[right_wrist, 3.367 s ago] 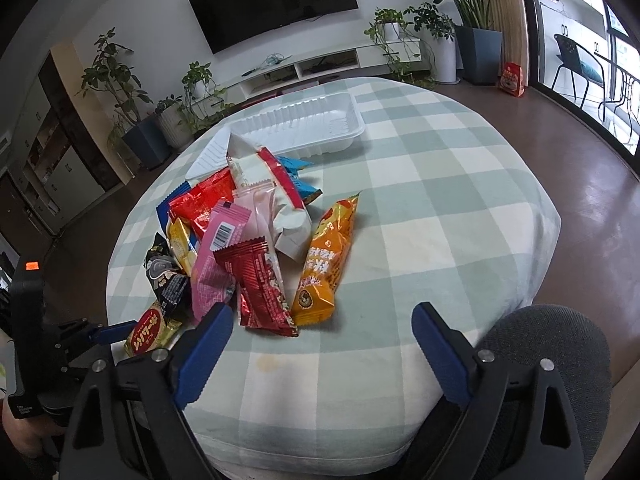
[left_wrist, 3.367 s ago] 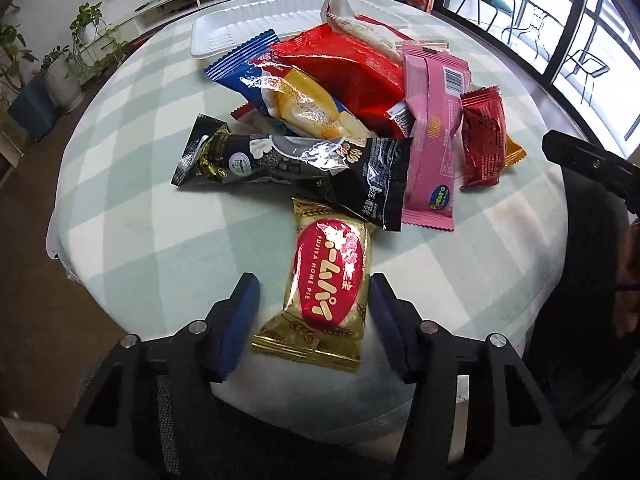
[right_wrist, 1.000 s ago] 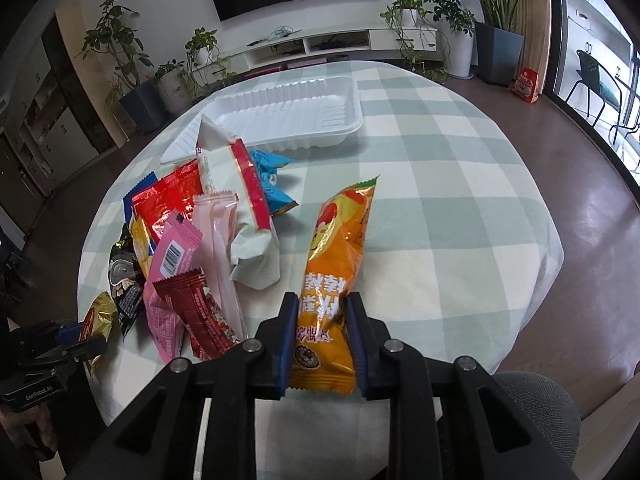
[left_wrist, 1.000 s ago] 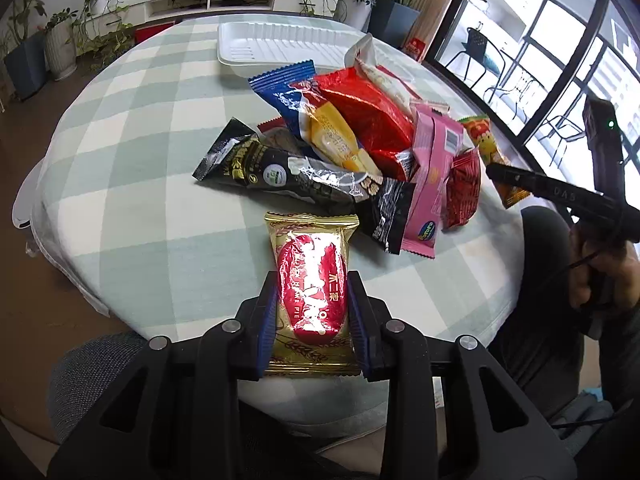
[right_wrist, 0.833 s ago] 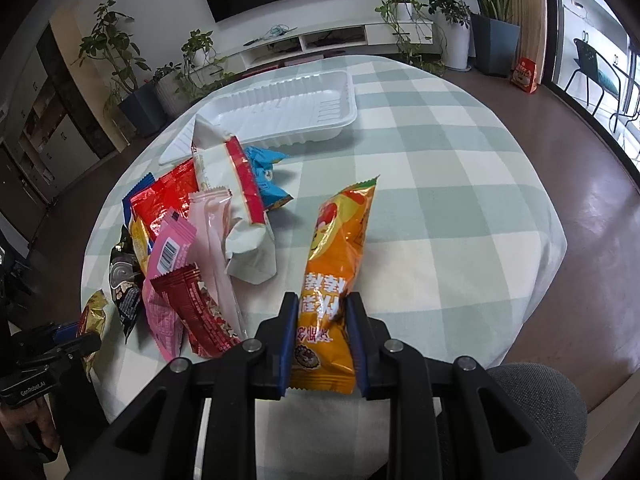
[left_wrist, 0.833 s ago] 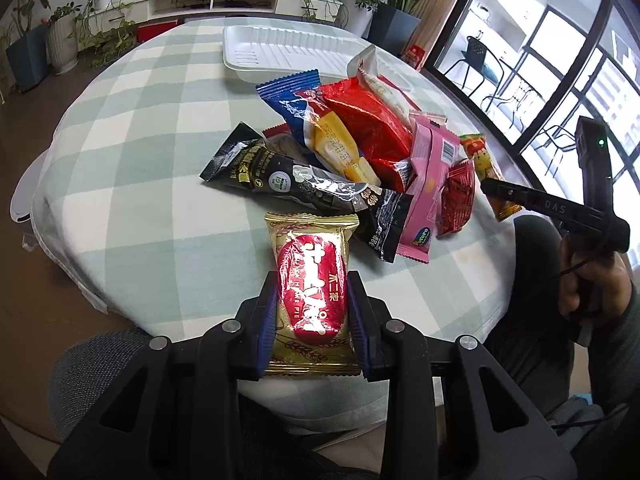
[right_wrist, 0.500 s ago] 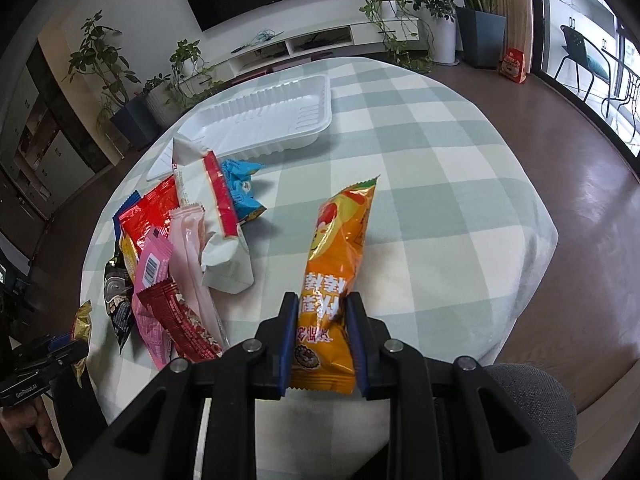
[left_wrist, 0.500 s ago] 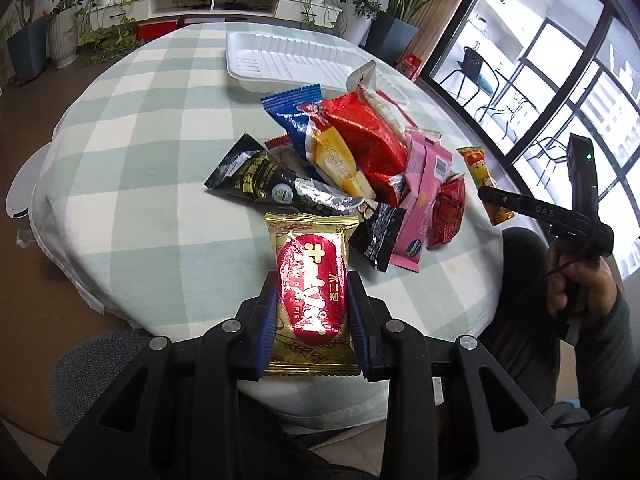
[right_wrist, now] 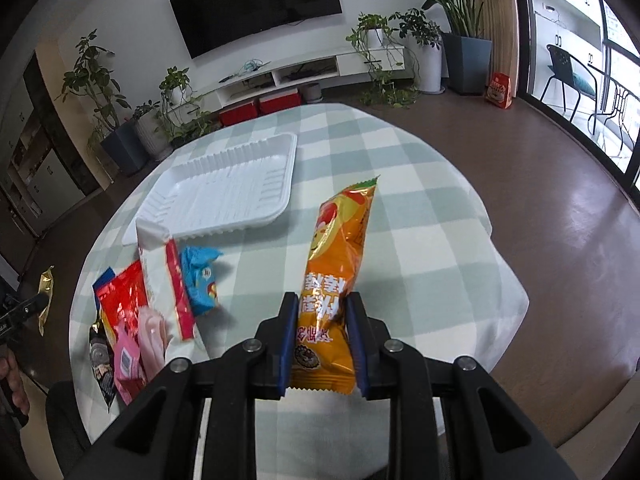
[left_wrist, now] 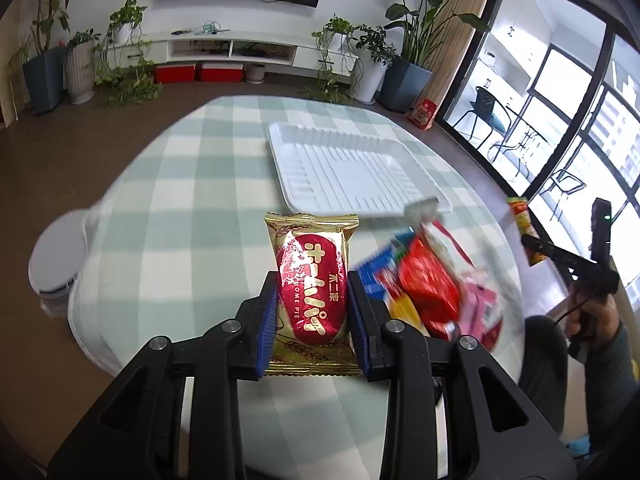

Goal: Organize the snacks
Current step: 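Carry both snacks to the white tray and release them inside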

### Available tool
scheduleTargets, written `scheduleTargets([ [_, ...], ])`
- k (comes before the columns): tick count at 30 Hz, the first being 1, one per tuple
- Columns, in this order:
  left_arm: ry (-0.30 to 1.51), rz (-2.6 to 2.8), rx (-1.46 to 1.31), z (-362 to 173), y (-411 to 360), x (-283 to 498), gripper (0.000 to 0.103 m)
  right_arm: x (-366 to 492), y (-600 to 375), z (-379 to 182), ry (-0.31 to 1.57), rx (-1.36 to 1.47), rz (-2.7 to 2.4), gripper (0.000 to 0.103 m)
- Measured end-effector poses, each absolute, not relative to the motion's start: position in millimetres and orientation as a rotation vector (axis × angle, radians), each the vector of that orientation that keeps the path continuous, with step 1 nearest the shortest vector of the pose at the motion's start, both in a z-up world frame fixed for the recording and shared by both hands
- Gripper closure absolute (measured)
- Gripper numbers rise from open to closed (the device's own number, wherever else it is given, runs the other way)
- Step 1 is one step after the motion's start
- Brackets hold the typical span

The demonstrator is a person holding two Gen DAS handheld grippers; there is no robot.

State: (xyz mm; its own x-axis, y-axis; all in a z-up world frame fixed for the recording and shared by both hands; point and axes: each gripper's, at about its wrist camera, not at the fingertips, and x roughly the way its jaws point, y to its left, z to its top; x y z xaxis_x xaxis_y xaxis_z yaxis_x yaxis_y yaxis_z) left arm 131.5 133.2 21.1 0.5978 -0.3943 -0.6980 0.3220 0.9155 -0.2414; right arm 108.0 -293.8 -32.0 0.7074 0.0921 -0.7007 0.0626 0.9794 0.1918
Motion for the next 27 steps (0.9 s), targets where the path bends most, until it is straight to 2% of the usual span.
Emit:
scheduleTargets([
  [8,0.797,-0.431,-0.002,52,105,220,0.073,163,-283,4,0.722,0.152,0.096,0.077],
  [14,0.847,-0.463,0.049,50,62,290,0.073,215,-245,15,0.731,0.100,0.217,0.077],
  [27,1.005,-0.463,0.041,-33,17,378,0.073,308,-206,-40,0.921,0.038,0.334,0.076],
])
